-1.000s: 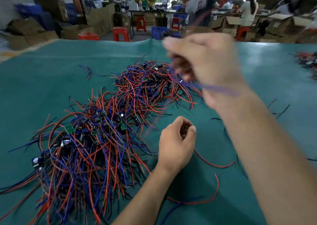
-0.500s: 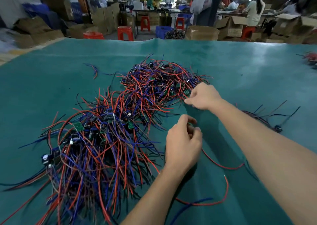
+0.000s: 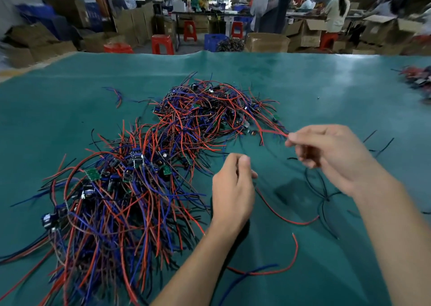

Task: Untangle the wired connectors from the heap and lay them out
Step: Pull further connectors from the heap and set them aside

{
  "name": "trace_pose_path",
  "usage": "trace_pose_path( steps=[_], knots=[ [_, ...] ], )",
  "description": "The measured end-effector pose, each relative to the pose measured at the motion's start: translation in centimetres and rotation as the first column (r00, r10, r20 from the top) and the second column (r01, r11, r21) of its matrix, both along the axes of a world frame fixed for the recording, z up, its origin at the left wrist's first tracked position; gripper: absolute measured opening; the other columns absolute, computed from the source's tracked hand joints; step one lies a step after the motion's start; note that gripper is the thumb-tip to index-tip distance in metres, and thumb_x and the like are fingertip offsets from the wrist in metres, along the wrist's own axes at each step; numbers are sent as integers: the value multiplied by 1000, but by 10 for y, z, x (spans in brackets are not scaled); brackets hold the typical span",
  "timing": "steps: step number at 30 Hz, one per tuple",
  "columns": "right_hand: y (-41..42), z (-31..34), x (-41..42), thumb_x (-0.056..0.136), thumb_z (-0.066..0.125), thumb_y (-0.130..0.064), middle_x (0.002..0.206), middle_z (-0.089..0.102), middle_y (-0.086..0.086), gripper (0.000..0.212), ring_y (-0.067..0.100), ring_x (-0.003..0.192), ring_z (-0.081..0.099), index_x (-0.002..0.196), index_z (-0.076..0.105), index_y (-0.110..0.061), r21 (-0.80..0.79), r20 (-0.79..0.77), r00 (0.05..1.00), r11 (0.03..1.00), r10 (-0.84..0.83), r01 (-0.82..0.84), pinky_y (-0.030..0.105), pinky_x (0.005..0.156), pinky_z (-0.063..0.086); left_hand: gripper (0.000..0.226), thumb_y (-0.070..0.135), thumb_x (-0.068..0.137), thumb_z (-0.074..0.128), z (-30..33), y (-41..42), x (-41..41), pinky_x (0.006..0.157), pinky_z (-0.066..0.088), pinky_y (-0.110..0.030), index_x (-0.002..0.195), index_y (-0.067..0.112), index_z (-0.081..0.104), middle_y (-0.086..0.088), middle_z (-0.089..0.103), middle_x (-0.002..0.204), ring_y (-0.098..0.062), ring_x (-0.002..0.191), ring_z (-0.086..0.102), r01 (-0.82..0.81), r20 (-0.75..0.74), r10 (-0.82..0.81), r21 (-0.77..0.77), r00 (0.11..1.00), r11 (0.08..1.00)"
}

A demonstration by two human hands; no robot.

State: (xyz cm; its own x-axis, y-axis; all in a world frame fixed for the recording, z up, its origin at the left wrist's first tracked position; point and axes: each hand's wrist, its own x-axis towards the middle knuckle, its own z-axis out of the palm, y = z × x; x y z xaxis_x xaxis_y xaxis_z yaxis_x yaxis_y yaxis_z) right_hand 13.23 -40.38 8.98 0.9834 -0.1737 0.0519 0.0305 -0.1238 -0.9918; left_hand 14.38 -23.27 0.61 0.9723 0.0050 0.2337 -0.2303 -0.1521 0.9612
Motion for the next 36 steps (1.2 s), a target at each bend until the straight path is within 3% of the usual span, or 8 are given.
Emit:
trace_pose_path(
  steps=[4,9,11,14,18,23,27,36],
  knots=[
    [19,-21,-19,76,78,-13,55,61,8,9,11,51,52,70,77,-6,-118,-104,971,967,214,-226,19,46,32,45,55,98,35,3,0,-1,81,53,-45,87,22,64,6,74,75,-17,78,68,13,-80,-19,-79,997,997],
    [30,-34,-17,88,76,-5,55,63,2,21,6,50,53,68,77,-11,-196,-151,911,891,384,-409,10,50,38,19,20,98,56,2,2,3,66,48,-27,83,16,67,9,70,65,-3,60,61,-1,-50,0,-11,999,1000],
    [29,-37,-13,92,75,-18,57,63,0,25,8,53,53,67,76,-14,-226,-131,944,918,304,-327,14,48,36,16,16,97,58,3,2,3,68,50,-26,84,16,69,6,70,68,-5,62,62,-10,-35,9,-19,999,1000],
    [30,-49,-3,91,73,-35,62,69,-1,21,11,56,55,77,79,-22,-223,-33,999,974,-32,24,21,48,37,14,15,95,63,3,1,-1,67,52,-23,83,18,71,5,71,68,-7,64,66,0,27,-1,26,1000,1000],
    [36,-54,3,88,78,-36,60,68,1,26,12,50,54,72,77,-15,-67,-5,968,966,-251,250,26,42,40,12,19,89,65,2,-1,-6,70,55,-31,84,20,76,9,72,69,-9,66,67,12,125,-30,146,992,989],
    [30,-49,3,82,79,-4,60,63,4,19,12,49,54,64,75,-9,251,-102,975,944,-195,215,21,43,44,13,19,88,65,3,-2,-9,69,53,-33,85,17,77,7,72,71,-8,66,65,24,167,-56,192,984,981],
    [26,-45,3,82,75,4,66,65,7,16,12,53,60,70,74,-7,418,-102,988,896,-117,149,20,50,52,31,30,95,53,4,-1,-7,58,46,-27,74,17,70,6,69,64,-7,54,56,107,53,-115,125,992,986],
    [25,-48,3,91,70,-2,69,67,8,12,15,58,61,79,68,-5,247,-35,998,967,-53,60,21,51,52,15,15,93,66,3,1,-3,56,44,-18,80,17,73,5,69,61,-2,53,58,179,-10,-179,95,984,979]
  ],
)
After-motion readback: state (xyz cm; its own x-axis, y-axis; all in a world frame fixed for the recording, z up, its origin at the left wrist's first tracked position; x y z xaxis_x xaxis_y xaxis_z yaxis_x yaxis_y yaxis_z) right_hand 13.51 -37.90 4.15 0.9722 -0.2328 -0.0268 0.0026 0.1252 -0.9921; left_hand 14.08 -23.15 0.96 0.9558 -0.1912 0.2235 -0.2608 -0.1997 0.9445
